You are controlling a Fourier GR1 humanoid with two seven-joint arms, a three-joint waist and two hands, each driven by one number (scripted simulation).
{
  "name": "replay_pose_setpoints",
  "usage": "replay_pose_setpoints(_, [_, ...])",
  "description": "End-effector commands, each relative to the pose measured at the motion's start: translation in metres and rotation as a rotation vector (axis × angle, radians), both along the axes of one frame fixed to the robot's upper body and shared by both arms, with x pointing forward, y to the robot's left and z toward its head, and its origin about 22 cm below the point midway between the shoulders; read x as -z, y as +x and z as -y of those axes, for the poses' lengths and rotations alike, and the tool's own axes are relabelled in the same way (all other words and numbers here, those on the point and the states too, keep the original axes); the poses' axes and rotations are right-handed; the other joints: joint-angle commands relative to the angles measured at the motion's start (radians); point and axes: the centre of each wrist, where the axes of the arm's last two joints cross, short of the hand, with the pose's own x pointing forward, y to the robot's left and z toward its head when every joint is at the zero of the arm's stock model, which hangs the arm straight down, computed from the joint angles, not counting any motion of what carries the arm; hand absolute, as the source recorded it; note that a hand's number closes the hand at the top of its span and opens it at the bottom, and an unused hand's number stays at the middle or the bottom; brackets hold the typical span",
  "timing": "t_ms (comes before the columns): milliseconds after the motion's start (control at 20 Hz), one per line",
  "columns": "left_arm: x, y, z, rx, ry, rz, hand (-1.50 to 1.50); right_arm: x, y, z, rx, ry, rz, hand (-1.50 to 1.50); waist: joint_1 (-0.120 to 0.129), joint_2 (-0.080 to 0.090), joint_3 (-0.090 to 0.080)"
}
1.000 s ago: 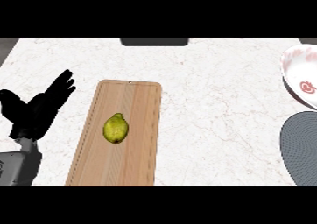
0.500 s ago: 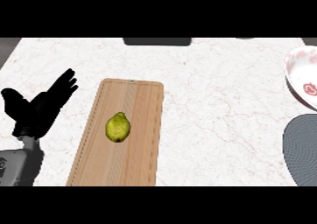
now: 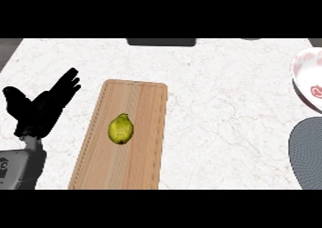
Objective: Pick the tomato from the placemat and place it in the bowl
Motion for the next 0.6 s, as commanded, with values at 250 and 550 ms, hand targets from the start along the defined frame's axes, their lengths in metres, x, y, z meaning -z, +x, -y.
replay_pose_setpoints(250, [-0.001,-0.002,0.017,0.015,0.015,0.012,0.0,0.042,0.072,-0.036,0.086,0.012,-0.018,1.5,0.023,0.006,0.001])
replay_pose_setpoints(550, [-0.011,0.009,0.002,0.031,0.014,0.009,0.0,0.072,0.093,-0.033,0.041,0.097,-0.067,1.5,0.023,0.011,0.002])
